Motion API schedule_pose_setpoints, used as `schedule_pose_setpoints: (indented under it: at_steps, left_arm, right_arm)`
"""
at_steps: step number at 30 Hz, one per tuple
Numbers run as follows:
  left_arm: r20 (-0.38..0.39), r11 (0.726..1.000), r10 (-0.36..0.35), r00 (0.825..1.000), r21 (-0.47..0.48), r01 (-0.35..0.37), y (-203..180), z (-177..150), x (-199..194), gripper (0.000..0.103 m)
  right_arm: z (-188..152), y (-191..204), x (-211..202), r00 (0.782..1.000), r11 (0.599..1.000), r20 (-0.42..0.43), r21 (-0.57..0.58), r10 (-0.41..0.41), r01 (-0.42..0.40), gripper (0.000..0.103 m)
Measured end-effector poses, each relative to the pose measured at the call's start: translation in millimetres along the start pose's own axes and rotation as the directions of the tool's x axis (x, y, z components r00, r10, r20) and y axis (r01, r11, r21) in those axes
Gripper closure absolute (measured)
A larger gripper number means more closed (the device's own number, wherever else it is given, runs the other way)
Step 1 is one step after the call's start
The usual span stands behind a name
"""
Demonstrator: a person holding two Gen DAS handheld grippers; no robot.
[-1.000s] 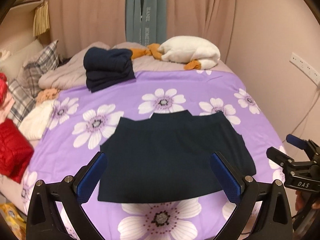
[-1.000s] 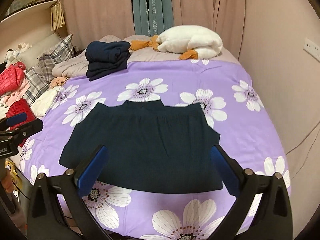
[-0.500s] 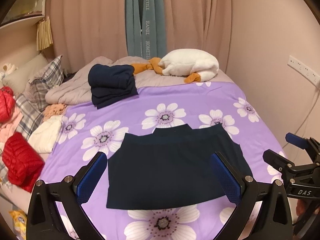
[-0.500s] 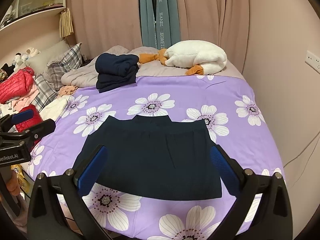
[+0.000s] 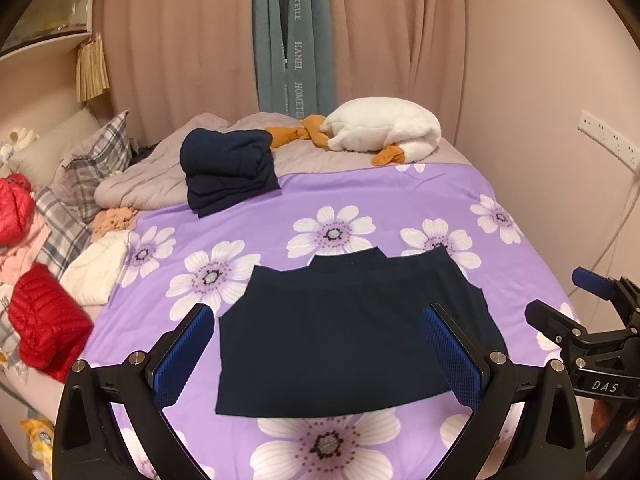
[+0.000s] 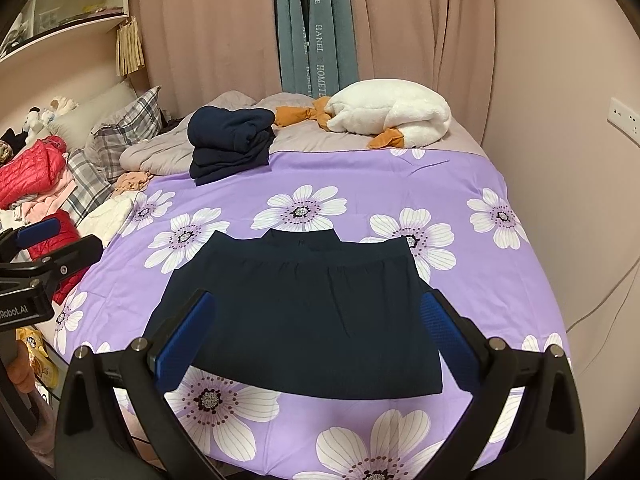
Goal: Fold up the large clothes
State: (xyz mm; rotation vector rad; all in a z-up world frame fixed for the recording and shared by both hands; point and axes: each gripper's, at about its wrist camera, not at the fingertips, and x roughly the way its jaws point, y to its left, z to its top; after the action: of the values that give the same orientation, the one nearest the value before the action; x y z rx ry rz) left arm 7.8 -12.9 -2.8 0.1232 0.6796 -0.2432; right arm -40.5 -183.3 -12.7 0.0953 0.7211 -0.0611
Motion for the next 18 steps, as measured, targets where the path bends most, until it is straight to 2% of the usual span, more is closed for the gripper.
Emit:
schedule_pose_setpoints:
  at_steps: [18]
  left_arm:
    - [-0.003, 1.0, 0.006, 1.0, 0.013, -0.006, 7.9, -7.5, -2.1, 0.001]
  right_arm:
    - [1.9, 1.6, -0.5, 1.0, 1.0, 0.002, 0.002, 0.006, -0.006, 0.0]
